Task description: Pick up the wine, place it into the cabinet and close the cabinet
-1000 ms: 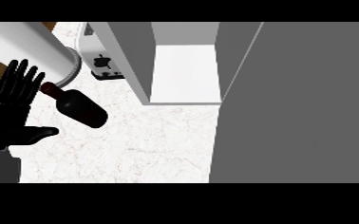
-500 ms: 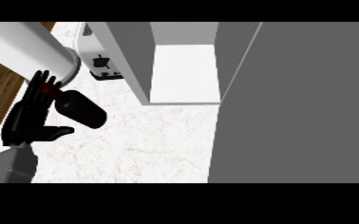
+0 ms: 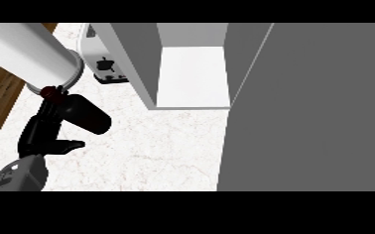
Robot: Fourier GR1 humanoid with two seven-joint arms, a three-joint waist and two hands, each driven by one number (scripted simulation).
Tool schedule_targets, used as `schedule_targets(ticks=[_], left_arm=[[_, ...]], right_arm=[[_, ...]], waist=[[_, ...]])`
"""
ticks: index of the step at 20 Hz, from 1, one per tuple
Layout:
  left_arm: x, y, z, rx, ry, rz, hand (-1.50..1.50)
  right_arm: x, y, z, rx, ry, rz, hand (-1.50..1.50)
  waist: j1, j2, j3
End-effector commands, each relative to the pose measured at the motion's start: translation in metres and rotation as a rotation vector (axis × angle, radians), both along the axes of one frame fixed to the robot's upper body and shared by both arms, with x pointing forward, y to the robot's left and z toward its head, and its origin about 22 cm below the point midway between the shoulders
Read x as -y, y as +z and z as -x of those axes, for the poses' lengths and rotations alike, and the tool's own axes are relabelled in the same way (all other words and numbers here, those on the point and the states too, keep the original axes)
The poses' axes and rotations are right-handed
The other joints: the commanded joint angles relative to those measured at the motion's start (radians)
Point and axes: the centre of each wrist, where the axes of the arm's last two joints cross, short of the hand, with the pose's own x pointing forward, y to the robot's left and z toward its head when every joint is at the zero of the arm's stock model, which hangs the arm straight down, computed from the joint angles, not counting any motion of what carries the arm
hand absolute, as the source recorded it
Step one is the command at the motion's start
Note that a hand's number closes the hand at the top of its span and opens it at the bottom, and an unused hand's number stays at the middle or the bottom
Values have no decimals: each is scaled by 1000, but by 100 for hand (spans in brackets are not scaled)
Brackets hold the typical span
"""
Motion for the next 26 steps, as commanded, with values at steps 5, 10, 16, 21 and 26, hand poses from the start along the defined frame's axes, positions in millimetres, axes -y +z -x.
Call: schedule_targets(ticks=[5,10,16,21,26], left_arm=[[10,-36,11,-25,-25,27,-150],[20,-43,9,-45,-11,122,-150],[29,-54,17,-40,-54,178,-150],[21,-47,14,-9,-77,190,-150],[33,-41,-4,11,-71,180,-150]], right_arm=[[9,-5,12,29,37,-33,-150],[-3,-1,7,25,41,-31,-150],[0,6,16,33,58,-16,-150],[-2,9,21,30,59,-20,-150],[-3,-2,1,26,53,-27,-150]], waist=[[-11,4,-1],[-13,5,-2],[-17,5,-2],[-14,3,-2],[-16,8,-2]])
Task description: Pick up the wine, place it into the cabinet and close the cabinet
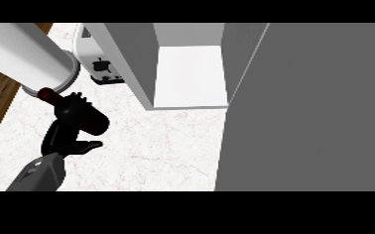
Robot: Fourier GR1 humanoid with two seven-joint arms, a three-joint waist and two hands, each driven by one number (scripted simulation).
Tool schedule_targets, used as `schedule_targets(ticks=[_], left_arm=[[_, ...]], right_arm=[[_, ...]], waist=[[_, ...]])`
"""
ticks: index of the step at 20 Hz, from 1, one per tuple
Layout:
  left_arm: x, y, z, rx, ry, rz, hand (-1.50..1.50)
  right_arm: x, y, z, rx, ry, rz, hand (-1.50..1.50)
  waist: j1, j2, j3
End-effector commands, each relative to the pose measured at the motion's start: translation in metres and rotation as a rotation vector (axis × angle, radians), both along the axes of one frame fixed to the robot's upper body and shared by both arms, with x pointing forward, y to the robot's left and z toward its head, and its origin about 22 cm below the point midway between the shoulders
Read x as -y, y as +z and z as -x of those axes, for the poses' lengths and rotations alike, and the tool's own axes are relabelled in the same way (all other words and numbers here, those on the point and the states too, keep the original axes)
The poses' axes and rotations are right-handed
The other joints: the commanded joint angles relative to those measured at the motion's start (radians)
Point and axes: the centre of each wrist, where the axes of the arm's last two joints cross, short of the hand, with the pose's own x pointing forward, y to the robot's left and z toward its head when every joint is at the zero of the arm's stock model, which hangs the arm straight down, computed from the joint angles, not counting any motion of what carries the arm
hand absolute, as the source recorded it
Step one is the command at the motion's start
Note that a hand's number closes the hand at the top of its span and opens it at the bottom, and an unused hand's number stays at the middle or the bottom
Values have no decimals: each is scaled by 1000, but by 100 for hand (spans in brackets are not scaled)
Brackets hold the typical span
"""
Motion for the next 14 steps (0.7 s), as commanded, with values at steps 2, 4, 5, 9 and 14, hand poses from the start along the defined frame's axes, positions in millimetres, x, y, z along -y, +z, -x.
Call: schedule_targets(ticks=[2,4,5,9,14], left_arm=[[6,-14,15,106,-39,63,-150],[13,1,-10,129,-27,63,-150],[27,-5,-10,132,-1,67,-150],[27,5,-23,125,23,104,150],[19,-10,1,120,-12,155,150]], right_arm=[[0,3,13,16,20,-27,-150],[-1,3,13,5,23,-21,-150],[-3,1,21,4,47,-8,-150],[5,1,23,-11,35,-14,-150],[3,3,9,-2,31,-29,-150]], waist=[[-6,3,-1],[-3,1,0],[-7,0,-1],[-6,-1,1],[-2,3,0]])
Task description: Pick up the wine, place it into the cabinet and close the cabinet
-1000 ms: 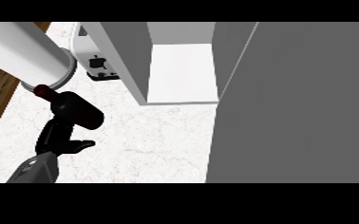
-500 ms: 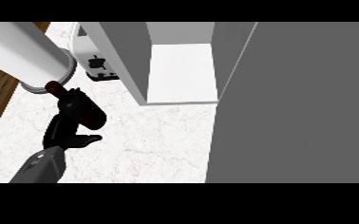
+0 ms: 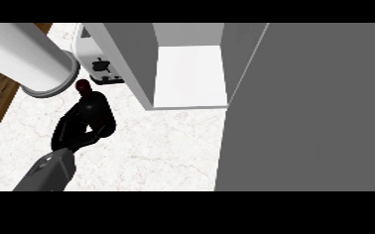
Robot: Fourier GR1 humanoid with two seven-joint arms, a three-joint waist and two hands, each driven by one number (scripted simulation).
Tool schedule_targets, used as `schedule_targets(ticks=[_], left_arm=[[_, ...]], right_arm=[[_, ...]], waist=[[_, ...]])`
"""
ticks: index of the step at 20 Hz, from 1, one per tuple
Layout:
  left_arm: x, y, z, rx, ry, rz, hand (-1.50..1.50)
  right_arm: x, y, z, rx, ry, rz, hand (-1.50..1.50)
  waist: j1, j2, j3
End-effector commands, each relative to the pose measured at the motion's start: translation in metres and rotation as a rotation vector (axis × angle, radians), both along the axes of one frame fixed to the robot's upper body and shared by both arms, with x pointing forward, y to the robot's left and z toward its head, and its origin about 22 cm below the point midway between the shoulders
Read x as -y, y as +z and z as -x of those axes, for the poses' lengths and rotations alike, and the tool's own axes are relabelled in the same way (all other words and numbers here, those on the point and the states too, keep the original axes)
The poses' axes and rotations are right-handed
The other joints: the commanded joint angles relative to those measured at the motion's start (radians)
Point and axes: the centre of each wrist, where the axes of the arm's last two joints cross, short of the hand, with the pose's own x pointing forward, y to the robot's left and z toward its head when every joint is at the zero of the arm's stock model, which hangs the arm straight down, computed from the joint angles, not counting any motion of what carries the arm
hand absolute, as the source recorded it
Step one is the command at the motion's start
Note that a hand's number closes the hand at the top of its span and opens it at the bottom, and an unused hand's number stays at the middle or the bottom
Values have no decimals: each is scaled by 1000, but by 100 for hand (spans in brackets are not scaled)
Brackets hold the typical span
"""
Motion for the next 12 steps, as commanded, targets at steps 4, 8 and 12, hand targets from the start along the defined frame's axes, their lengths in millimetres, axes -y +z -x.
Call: schedule_targets(ticks=[4,8,12], left_arm=[[17,4,-14,64,-95,121,150],[29,12,-28,56,-67,133,150],[35,-34,32,12,118,145,150]], right_arm=[[1,-1,-5,12,25,-18,-150],[16,11,20,4,-3,-10,-150],[5,10,18,14,-16,4,-150]], waist=[[3,1,0],[7,-6,2],[28,-12,2]])
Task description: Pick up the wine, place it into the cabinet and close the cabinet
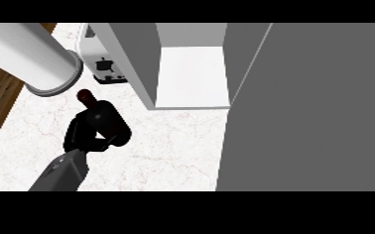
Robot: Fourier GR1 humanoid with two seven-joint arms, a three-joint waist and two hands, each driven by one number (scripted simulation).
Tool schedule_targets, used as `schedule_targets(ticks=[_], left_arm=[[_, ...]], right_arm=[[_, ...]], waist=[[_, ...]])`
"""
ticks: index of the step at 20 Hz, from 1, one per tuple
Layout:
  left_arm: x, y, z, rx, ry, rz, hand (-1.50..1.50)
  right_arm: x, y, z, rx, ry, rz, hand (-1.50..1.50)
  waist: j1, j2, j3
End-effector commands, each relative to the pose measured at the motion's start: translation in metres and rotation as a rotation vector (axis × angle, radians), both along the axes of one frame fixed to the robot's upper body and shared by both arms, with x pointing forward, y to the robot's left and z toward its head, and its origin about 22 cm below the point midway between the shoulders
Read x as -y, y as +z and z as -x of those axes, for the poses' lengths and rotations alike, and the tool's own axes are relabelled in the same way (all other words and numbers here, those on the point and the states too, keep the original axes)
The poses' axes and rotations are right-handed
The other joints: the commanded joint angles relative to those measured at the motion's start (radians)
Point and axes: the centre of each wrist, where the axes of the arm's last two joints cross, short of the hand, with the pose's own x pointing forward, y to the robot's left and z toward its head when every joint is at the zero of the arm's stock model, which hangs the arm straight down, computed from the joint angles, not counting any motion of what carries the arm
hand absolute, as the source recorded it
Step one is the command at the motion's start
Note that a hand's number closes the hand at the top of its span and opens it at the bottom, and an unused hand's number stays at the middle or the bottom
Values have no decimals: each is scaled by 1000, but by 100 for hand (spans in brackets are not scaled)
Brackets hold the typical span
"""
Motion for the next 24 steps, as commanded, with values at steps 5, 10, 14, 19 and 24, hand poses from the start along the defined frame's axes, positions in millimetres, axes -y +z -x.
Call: schedule_targets(ticks=[5,10,14,19,24], left_arm=[[32,-31,41,62,113,94,150],[30,-17,32,86,69,128,150],[69,-3,23,106,-7,107,150],[83,32,22,116,-96,85,150],[123,55,30,100,-110,95,150]], right_arm=[[3,-7,16,8,11,-24,-150],[6,-6,16,9,-2,-8,-150],[13,12,20,37,13,-13,-150],[5,-4,9,-9,5,-20,-150],[8,-7,19,10,3,-31,-150]], waist=[[21,-7,2],[17,-5,1],[24,-10,2],[28,-11,3],[16,-7,2]])
